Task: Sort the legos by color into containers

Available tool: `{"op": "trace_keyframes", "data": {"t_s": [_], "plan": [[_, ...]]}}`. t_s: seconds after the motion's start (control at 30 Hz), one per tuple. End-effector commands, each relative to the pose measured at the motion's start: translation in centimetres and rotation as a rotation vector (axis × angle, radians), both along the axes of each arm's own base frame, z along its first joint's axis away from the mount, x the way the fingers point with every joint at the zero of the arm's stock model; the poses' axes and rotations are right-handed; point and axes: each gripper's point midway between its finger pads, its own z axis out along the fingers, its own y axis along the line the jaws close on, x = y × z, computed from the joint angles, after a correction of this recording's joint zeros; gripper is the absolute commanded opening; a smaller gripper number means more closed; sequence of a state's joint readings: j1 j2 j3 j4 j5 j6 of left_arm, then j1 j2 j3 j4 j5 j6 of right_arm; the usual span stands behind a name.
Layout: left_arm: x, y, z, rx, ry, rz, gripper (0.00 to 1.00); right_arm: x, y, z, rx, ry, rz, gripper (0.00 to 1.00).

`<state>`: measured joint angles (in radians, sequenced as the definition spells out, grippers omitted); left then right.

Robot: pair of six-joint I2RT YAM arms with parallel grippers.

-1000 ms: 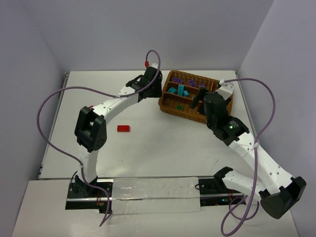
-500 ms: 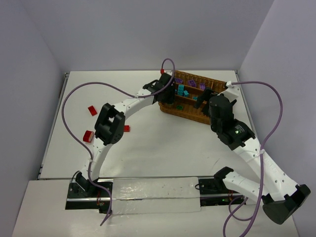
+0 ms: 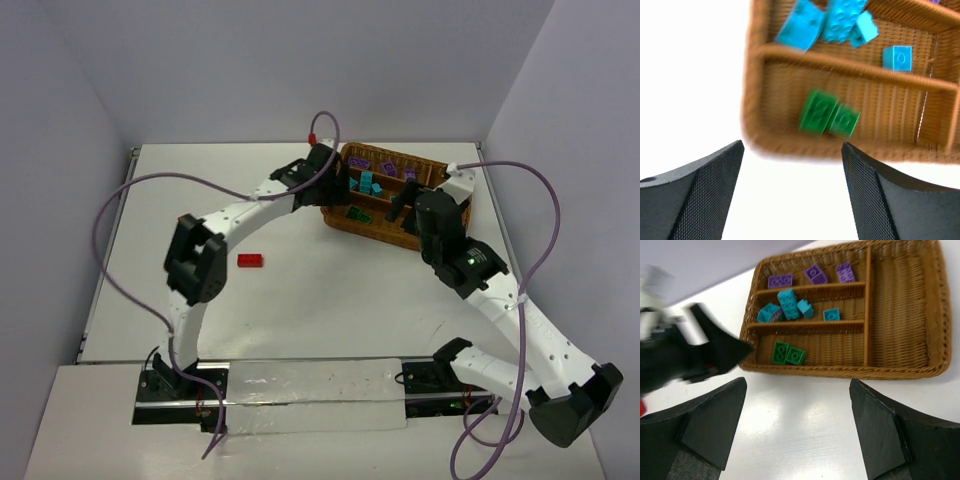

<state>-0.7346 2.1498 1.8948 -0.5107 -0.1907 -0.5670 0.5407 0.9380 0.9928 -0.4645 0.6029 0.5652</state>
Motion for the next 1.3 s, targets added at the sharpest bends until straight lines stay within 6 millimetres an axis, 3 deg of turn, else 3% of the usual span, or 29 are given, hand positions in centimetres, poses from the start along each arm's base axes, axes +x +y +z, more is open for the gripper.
{"op": "trace_keyframes", "data": {"t_s": [0.0, 0.03, 0.07, 0.13, 0.2, 0.3, 0.33, 0.37, 0.43, 0.47, 0.5, 0.53, 0.67, 0.93, 1.27], "plan": [[-1.5, 10.2, 10.8, -0.065, -0.121, 0.188, 0.86, 0.8, 4.6, -1.1, 0.013, 0.019, 0.195, 0.91], [-1.5, 14.7, 9.3, -0.061, -0.069, 0.276, 0.86, 1.0, 6.1, -1.9, -0.01, 0.033, 0.262, 0.91], [-1.3, 17.3, 10.9, -0.096, -0.085, 0.325, 0.86, 0.9, 7.4, -1.6, 0.003, 0.02, 0.313, 0.91], [-3.0, 24.1, 10.8, -0.098, -0.07, 0.453, 0.86, 0.6, 11.8, -2.4, -0.033, 0.028, 0.486, 0.92], [-4.8, 30.4, 12.0, -0.097, -0.092, 0.593, 0.87, 0.0, 16.2, -3.2, -0.092, 0.038, 0.644, 0.94], [-8.2, 36.3, 12.1, -0.036, -0.087, 0.749, 0.88, -0.4, 22.7, -6.4, -0.243, 0.133, 0.897, 0.96], [-8.7, 37.5, 11.5, -0.012, -0.067, 0.787, 0.88, -0.9, 24.4, -4.6, -0.25, 0.087, 0.96, 0.96], [-9.9, 39.2, 11.3, 0.013, -0.059, 0.843, 0.88, -1.4, 27.1, -6.4, -0.309, 0.135, 1.064, 0.96], [-10.6, 40.3, 11.5, 0.023, -0.064, 0.88, 0.88, -1.6, 29.6, -8.5, -0.367, 0.184, 1.134, 0.96], [-11.9, 41.6, 10.7, 0.065, -0.044, 0.931, 0.88, -2.0, 31.7, -10.3, -0.395, 0.219, 1.209, 0.95], [-12.1, 41.8, 11.0, 0.063, -0.052, 0.939, 0.88, -2.1, 31.8, -12.5, -0.415, 0.273, 1.216, 0.95], [-12.6, 42.1, 10.5, 0.076, -0.043, 0.95, 0.88, -2.1, 33.3, -12.0, -0.411, 0.257, 1.244, 0.95], [-13.2, 43.2, 10.5, 0.06, -0.057, 0.968, 0.88, -0.9, 36.3, -15.3, -0.469, 0.301, 1.295, 0.95], [-12.6, 41.8, 9.7, -0.011, -0.05, 0.924, 0.88, 1.7, 37.3, -21.0, -0.579, 0.421, 1.224, 0.96], [-12.6, 41.5, 10.0, -0.027, -0.064, 0.907, 0.87, 4.1, 37.8, -24.1, -0.63, 0.449, 1.135, 0.95]]}}
